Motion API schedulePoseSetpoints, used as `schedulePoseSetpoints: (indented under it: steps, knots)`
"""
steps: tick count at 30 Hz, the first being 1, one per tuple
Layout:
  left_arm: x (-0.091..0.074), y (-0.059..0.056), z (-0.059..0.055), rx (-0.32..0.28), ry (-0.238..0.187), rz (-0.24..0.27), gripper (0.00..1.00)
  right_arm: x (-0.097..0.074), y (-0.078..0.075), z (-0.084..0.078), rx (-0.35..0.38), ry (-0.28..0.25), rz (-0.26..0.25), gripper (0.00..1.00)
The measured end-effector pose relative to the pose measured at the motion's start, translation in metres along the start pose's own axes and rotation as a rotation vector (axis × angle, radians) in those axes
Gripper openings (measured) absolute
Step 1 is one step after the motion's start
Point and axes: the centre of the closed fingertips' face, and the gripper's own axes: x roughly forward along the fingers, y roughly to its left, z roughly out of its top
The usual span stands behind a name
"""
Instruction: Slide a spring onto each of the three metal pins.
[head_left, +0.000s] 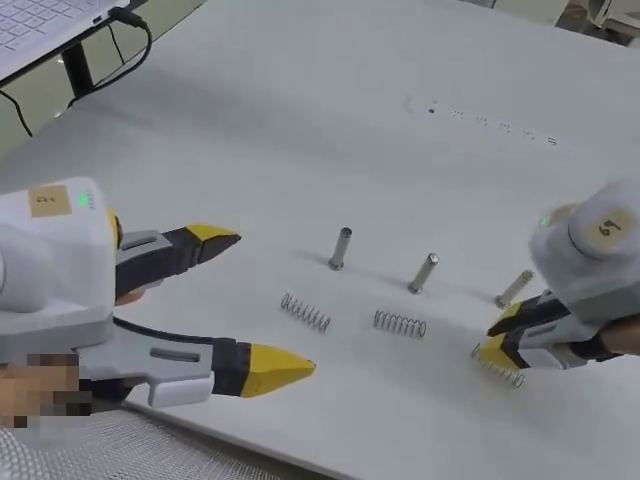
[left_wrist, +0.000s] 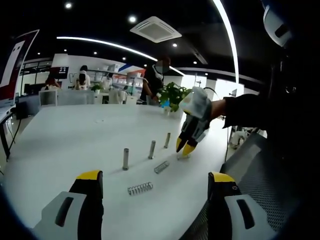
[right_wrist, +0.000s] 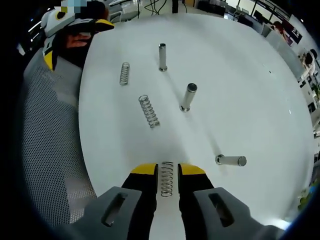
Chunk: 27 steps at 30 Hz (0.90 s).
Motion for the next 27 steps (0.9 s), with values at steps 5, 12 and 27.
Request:
schedulePoseSetpoints:
  steps: [5,12,27]
  knots:
    - [0.0,0.0,0.0,0.002,0.0,-0.002,0.83,0.004,-0.001,-0.004,-0.024,0.043,0.002,0.13]
    - [0.0,0.0,0.002,0.0,-0.008,-0.001,0.83,0.011,-0.003,-0.007,-0.057,0.09,0.009,0.12]
    - [0.0,-0.001,0.005,-0.008,-0.026,-0.003,0.83,0.016,-0.003,-0.01,-0.101,0.153,0.016,0.1]
